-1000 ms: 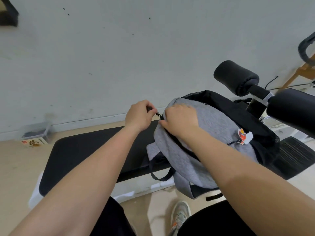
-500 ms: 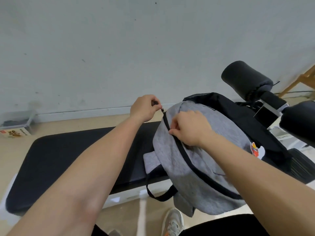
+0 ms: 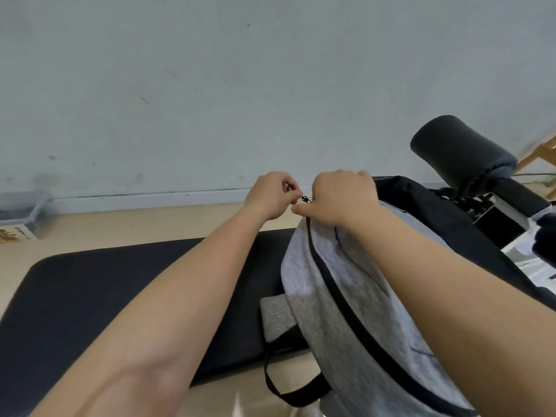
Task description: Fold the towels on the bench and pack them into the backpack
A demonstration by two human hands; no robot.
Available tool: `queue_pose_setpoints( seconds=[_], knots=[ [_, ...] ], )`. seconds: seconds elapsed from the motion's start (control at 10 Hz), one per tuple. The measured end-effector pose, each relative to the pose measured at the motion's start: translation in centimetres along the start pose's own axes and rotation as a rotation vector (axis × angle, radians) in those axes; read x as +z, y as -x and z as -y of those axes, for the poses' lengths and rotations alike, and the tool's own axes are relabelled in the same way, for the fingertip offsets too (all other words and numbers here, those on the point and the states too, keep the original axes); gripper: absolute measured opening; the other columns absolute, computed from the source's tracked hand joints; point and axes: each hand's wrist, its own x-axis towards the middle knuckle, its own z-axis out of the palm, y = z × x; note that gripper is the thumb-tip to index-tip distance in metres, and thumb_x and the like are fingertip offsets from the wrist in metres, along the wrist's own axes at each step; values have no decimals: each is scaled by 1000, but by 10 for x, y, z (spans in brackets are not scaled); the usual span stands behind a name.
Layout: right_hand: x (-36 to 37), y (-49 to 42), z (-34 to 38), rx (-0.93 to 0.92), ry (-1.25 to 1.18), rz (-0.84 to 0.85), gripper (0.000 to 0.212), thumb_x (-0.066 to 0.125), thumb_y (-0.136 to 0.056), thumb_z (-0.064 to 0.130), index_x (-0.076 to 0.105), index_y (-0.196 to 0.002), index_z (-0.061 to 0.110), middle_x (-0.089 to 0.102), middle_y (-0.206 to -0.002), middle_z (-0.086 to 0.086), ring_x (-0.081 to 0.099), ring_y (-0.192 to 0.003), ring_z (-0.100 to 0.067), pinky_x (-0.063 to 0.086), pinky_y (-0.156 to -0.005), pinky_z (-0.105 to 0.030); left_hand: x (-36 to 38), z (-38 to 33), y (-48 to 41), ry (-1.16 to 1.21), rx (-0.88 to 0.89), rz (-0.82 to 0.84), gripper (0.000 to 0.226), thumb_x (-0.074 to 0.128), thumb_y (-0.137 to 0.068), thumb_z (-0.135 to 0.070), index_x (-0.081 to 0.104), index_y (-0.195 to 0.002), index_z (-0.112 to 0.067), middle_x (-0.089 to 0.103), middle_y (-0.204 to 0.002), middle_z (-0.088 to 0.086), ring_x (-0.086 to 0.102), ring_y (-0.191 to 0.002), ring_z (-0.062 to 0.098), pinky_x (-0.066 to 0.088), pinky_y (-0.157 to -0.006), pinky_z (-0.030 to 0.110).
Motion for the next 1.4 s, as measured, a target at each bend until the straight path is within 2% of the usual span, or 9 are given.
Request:
queue_pose_setpoints(
  seconds=[0.1,0.2,0.4,0.6,0.7,0.8,1.0,1.2,1.4],
  knots=[
    [15,-9,8,-17,50,116,29,61,-81,49,51,-86,22,58,-82,3,53,-84,-23,30,-78,-36,-3,1,-2,-43,-6,-4,9,69,-82,-33,66,-73,-32,70,-71,-11,64,-76,11,55,-74,37],
    [32,0,5,-92,31,49,15,59,-83,32,62,-93,20,68,-97,0,60,-92,-23,36,-84,-36,-1,1,-10,-80,-9,-1,6,68,-80,-34,67,-75,-32,69,-71,-14,64,-76,8,56,-73,36],
    [37,9,-16,-152,-204,100,20,66,-82,42,63,-69,27,67,-83,10,61,-93,-19,47,-89,-40,22,-6,-27,-84,-35,12,2,69,-80,-34,68,-80,-32,70,-73,-15,63,-77,7,49,-66,27],
    [60,2,-27,-82,-522,106,24,71,-77,41,62,-61,27,61,-58,25,59,-70,-9,51,-86,-43,37,-4,-38,-79,-88,29,10,74,-77,-40,69,-84,-34,69,-78,-14,66,-83,10,52,-73,30],
    [64,-6,-22,-21,-581,53,23,69,-80,43,63,-62,29,64,-62,20,61,-72,-8,52,-84,-41,25,5,-33,66,-92,103,27,75,-80,-42,65,-103,-32,72,-87,-10,66,-91,11,52,-81,32],
    [58,-28,-19,90,-504,-39,22,63,-86,44,69,-78,24,70,-81,10,65,-89,-19,46,-88,-38,3,12,-11,96,-92,75,27,65,-87,-44,65,-110,-29,72,-94,-7,64,-91,12,51,-81,32],
    [44,-64,-21,268,-515,-24,19,59,-87,39,69,-93,23,71,-103,0,62,-105,-28,42,-96,-42,-30,-1,61,138,-112,159,22,57,-92,-51,69,-93,-32,73,-93,-9,64,-72,11,47,-68,28],
    [39,-1,-33,94,-411,-136,38,43,-92,46,64,-121,32,61,-124,-2,53,-118,-28,36,-98,-45,-34,-33,99,-88,-93,222,38,55,-91,-59,65,-119,-35,65,-113,-15,60,-108,9,45,-92,29],
    [24,65,-82,146,-352,-42,48,40,-95,47,50,-139,29,51,-140,-4,47,-127,-30,33,-102,-47,-41,-82,114,-268,-149,179,60,52,-93,-56,52,-140,-19,58,-139,4,56,-124,24,44,-103,36]
  ],
)
